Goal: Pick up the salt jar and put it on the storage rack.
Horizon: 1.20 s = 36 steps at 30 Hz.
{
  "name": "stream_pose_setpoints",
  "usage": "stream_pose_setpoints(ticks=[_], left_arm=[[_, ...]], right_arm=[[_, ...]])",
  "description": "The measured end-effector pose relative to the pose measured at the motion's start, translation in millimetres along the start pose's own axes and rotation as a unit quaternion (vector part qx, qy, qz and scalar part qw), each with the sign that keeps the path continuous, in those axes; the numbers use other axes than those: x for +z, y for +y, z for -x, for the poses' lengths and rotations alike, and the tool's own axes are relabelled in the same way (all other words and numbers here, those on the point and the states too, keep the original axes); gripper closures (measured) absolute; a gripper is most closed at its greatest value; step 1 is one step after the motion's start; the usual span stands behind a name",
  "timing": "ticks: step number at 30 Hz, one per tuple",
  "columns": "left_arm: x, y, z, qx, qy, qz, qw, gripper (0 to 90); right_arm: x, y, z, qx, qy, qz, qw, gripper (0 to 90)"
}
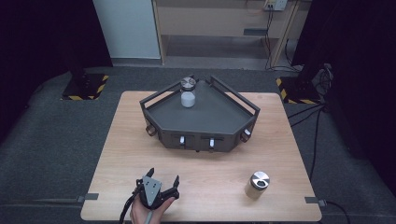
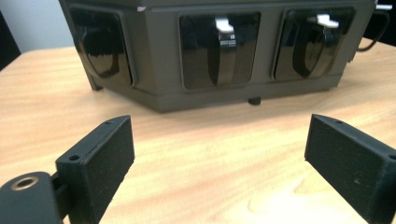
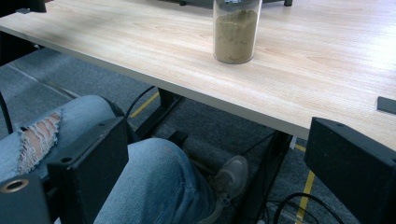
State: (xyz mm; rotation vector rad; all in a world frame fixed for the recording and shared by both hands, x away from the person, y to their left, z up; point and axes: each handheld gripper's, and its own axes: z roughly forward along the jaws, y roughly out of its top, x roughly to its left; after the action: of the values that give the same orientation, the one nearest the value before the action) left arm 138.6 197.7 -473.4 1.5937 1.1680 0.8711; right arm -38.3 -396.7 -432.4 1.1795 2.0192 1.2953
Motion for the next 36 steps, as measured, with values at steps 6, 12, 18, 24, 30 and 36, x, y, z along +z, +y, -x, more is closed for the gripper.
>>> stream_pose_setpoints(ticks=[6,12,18,24,30,36], left_arm=[[-8.1,-5.3,-3.4,-0.011,0.002,-0.009,0.9999,6.9],[-17.0,-9.2,-4.2,-0.013,0.004,-0.006,0.9999,6.8],[-18.0,-8.6,-6.1,-0.018,0.018,0.001,0.9997,6.8],[-16.6,-8.8,-6.3,-0.017,0.021,-0.001,0.9996,6.8],[-14.9,-10.4,-5.4,-0.008,0.017,-0.013,0.9997,6.8],[-14.5,-7.7,-4.9,-0.010,0.015,-0.021,0.9996,6.8]], right_arm=[[-0.1,0.4,-0.6,-0.002,0.002,0.000,1.0000,6.7],[-2.1,0.4,-0.6,-0.005,0.003,0.004,1.0000,6.7],[-4.2,-1.4,0.7,-0.001,0.001,0.007,1.0000,6.7],[-3.8,-2.1,2.0,0.000,0.000,0.005,1.0000,6.7],[-2.2,-2.0,3.6,-0.002,0.001,0.000,1.0000,6.7],[-2.2,-2.9,5.1,0.002,-0.004,-0.002,1.0000,6.7]])
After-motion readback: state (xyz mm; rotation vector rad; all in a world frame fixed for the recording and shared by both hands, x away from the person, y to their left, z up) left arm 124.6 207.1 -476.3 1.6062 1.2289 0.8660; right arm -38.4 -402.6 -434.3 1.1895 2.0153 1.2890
